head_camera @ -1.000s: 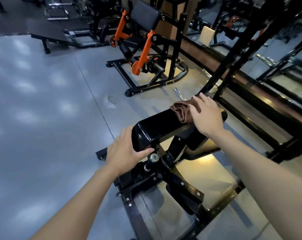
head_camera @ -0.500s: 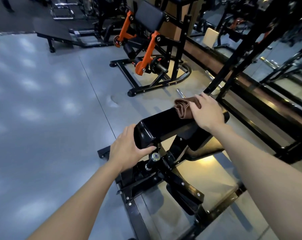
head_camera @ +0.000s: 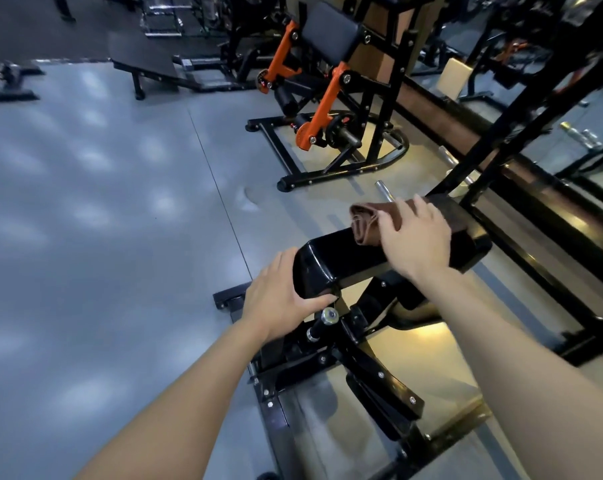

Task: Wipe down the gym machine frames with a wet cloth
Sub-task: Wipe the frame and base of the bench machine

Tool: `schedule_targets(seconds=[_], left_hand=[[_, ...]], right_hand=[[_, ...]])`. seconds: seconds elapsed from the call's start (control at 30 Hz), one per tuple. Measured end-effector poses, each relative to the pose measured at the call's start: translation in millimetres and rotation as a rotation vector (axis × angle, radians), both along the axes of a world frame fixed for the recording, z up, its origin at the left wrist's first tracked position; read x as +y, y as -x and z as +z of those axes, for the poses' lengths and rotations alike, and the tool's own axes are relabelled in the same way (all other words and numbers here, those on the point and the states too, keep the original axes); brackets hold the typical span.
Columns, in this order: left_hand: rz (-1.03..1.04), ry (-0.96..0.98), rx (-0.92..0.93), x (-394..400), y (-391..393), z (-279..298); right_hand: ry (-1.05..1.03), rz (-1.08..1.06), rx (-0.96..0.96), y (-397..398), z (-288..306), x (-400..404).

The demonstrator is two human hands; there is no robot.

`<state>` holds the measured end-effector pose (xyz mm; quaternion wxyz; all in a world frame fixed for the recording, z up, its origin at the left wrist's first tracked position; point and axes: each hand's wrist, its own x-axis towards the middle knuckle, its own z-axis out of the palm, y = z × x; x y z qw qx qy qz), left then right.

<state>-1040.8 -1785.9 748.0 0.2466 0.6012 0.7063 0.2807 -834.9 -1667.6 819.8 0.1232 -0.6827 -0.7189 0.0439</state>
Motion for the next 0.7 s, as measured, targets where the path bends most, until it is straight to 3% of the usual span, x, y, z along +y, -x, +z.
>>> schedule_targets(seconds=[0.17,0.27,0.4,0.5,0.7], left_hand=[[0.017,-0.040,-0.047,-3,1,7],[0.026,-0.055,-0.121,-6,0,4],[0.046,0.053,-0.048,-26,11,-24],[0.110,0.101,-0.144,-45,27,-47],[0.155,0.093,-0.373,-55,42,-75]], right_hand=[[-0.050,0.246,-0.074,70,-13,-71],[-0.063,0.279,-0.176,70,-13,-74],[-0.239,0.374,-0.246,70,-9,-73],[-0.278,0.566,-0.249,83,-22,-89],[-0.272,0.551,-0.566,101,-38,-105]])
